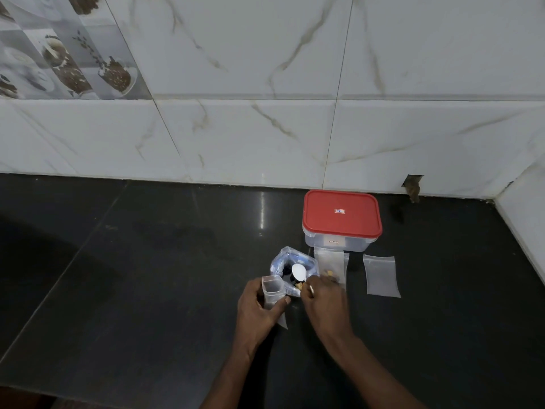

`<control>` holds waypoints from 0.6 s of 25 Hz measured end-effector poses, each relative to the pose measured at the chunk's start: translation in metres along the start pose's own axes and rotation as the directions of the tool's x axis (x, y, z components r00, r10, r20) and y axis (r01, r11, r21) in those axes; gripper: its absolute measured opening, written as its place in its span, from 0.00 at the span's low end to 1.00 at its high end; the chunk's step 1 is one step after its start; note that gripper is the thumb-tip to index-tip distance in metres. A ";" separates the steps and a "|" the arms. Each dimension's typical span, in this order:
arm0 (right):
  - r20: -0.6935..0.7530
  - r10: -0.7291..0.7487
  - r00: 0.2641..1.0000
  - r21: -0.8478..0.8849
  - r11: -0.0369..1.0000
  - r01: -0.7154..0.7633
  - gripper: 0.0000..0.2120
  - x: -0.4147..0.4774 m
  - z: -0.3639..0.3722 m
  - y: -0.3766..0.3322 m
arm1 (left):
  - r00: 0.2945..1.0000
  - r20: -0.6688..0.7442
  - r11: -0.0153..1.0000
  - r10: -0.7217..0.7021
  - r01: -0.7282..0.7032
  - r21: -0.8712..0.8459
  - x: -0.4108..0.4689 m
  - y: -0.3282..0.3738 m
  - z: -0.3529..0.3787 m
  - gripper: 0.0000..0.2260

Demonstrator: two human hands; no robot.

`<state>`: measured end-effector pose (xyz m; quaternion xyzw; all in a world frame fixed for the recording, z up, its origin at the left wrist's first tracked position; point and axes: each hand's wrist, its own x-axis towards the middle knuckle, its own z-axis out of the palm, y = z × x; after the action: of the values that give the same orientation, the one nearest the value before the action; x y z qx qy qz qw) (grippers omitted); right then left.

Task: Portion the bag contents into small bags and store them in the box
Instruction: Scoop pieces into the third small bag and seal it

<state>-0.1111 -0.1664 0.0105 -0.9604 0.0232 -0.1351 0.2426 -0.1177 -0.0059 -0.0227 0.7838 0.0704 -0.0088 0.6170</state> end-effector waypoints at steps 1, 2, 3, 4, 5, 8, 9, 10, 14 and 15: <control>0.030 -0.057 0.998 -0.063 0.996 0.059 0.10 0.000 0.004 -0.004 | 1.000 -0.006 1.000 -0.003 0.003 -0.018 0.000 -0.001 0.000 0.20; 0.056 -0.115 0.992 -0.118 0.986 0.121 0.13 0.000 0.007 -0.008 | 1.000 -0.006 0.999 -0.011 0.010 -0.038 0.001 -0.001 0.000 0.21; 0.071 -0.152 0.986 -0.156 0.974 0.162 0.16 0.000 0.009 -0.011 | 1.000 0.001 0.998 -0.022 0.022 -0.053 0.002 -0.001 0.000 0.21; 0.074 -0.181 0.981 -0.179 0.965 0.191 0.17 0.001 0.010 -0.012 | 0.999 0.014 0.998 -0.030 0.031 -0.062 0.003 -0.001 0.000 0.20; 0.063 -0.201 0.977 -0.187 0.960 0.210 0.18 0.002 0.011 -0.011 | 0.999 0.030 0.997 -0.034 0.036 -0.070 0.003 -0.001 -0.001 0.18; 0.054 -0.255 0.966 -0.218 0.941 0.260 0.20 0.004 0.016 -0.003 | 0.997 0.069 0.996 -0.038 0.044 -0.084 0.002 0.000 -0.002 0.16; 0.068 -0.259 0.963 -0.222 0.937 0.268 0.20 0.004 0.017 0.000 | 0.996 0.076 0.995 -0.039 0.045 -0.087 0.001 -0.002 -0.002 0.15; 0.079 -0.264 0.961 -0.219 0.936 0.275 0.20 0.004 0.020 0.003 | 0.996 0.078 0.995 -0.039 0.046 -0.090 0.001 -0.003 -0.001 0.15; 0.147 -0.248 0.958 -0.125 0.956 0.266 0.17 0.006 0.023 0.007 | 0.995 0.082 0.993 -0.049 0.057 -0.107 -0.001 -0.006 0.001 0.16; 0.154 -0.231 0.961 -0.111 0.962 0.249 0.15 0.008 0.021 0.008 | 0.995 0.084 0.992 -0.047 0.056 -0.114 -0.002 -0.006 0.002 0.16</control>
<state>-0.0974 -0.1644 -0.0092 -0.9769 -0.1022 -0.0941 0.1626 -0.1203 -0.0068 -0.0285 0.7433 0.0661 -0.0524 0.6636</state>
